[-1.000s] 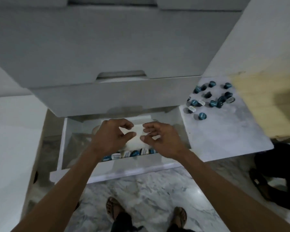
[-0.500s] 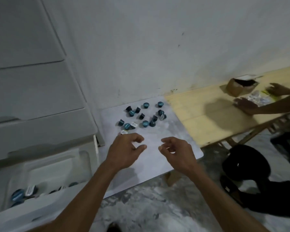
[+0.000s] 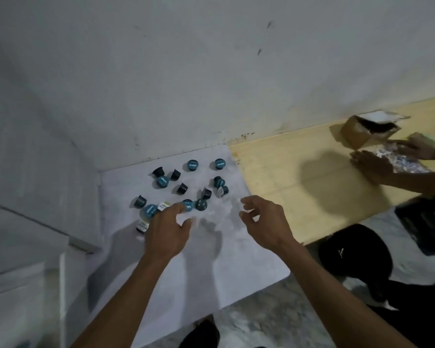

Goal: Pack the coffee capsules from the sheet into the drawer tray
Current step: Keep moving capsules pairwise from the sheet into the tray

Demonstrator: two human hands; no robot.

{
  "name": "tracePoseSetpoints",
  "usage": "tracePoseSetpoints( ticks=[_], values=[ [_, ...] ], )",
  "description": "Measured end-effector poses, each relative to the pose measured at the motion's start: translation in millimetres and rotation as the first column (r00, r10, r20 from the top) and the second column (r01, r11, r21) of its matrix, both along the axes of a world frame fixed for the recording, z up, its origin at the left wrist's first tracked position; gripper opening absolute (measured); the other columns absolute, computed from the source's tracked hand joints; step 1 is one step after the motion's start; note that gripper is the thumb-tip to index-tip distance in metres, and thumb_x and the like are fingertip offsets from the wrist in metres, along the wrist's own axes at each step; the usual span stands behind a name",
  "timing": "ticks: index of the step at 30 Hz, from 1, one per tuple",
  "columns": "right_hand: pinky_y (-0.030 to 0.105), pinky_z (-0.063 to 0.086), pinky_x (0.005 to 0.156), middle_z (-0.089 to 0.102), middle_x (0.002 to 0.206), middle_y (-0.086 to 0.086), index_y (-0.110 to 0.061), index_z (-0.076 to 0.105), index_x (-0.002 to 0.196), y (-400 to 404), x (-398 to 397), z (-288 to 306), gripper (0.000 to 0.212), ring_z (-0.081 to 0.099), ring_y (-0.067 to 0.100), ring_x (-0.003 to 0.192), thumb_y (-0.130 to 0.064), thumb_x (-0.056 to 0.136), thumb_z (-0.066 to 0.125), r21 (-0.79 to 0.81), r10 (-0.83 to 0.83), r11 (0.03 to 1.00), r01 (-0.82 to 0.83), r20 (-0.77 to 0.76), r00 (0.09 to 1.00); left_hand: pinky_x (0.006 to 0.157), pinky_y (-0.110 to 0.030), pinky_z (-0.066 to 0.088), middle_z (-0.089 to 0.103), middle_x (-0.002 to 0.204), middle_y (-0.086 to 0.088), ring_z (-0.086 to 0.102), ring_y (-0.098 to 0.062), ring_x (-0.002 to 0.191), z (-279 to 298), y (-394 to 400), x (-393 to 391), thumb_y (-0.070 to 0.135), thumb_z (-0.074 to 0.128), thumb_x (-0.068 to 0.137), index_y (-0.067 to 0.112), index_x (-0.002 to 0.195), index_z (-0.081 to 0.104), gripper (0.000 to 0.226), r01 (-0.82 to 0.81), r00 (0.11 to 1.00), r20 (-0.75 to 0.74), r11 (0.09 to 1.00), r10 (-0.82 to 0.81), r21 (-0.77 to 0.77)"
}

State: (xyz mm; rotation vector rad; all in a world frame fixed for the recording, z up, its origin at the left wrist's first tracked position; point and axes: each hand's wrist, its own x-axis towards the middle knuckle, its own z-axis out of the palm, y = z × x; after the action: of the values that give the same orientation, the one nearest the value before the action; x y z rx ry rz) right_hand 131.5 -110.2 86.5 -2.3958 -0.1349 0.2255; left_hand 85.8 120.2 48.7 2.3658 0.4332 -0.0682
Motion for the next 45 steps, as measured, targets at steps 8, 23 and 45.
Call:
tracePoseSetpoints(
  ticks=[8, 23, 45],
  values=[
    [0.042, 0.051, 0.091, 0.054, 0.136, 0.005, -0.019, 0.055, 0.132, 34, 93, -74, 0.044, 0.051, 0.028, 0.121, -0.013, 0.089, 0.063, -0.235, 0.287, 0.934, -0.270, 0.041, 0.957, 0.088, -0.047, 0.053, 0.052, 0.138, -0.014, 0.062, -0.035, 0.112, -59, -18, 49, 0.022, 0.067, 0.089, 0.018, 0.141, 0.041, 0.058, -0.222, 0.971, -0.088, 0.975, 0.222, 0.010],
    [0.044, 0.056, 0.065, 0.060, 0.114, 0.013, -0.008, 0.066, 0.111, 25, 132, -148, 0.026, 0.058, 0.035, 0.102, -0.005, 0.086, 0.064, -0.177, 0.477, 0.878, -0.444, 0.269, 0.837, 0.075, -0.044, 0.057, 0.065, 0.117, -0.006, 0.067, -0.028, 0.095, -105, -39, 60, 0.018, 0.067, 0.090, 0.019, 0.116, 0.059, 0.027, -0.346, 0.936, 0.098, 0.937, 0.339, 0.058],
    [0.030, 0.053, 0.075, 0.073, 0.092, -0.005, -0.016, 0.074, 0.099, 20, 101, -192, 0.021, 0.063, 0.014, 0.087, -0.023, 0.080, 0.081, 0.232, 0.043, 0.960, -0.156, 0.429, 0.902, 0.075, -0.045, 0.060, 0.069, 0.114, -0.013, 0.069, -0.023, 0.099, -150, -50, 36, 0.014, 0.070, 0.091, 0.001, 0.118, 0.066, 0.030, -0.359, 0.794, 0.490, 0.928, 0.360, -0.100]
  ],
)
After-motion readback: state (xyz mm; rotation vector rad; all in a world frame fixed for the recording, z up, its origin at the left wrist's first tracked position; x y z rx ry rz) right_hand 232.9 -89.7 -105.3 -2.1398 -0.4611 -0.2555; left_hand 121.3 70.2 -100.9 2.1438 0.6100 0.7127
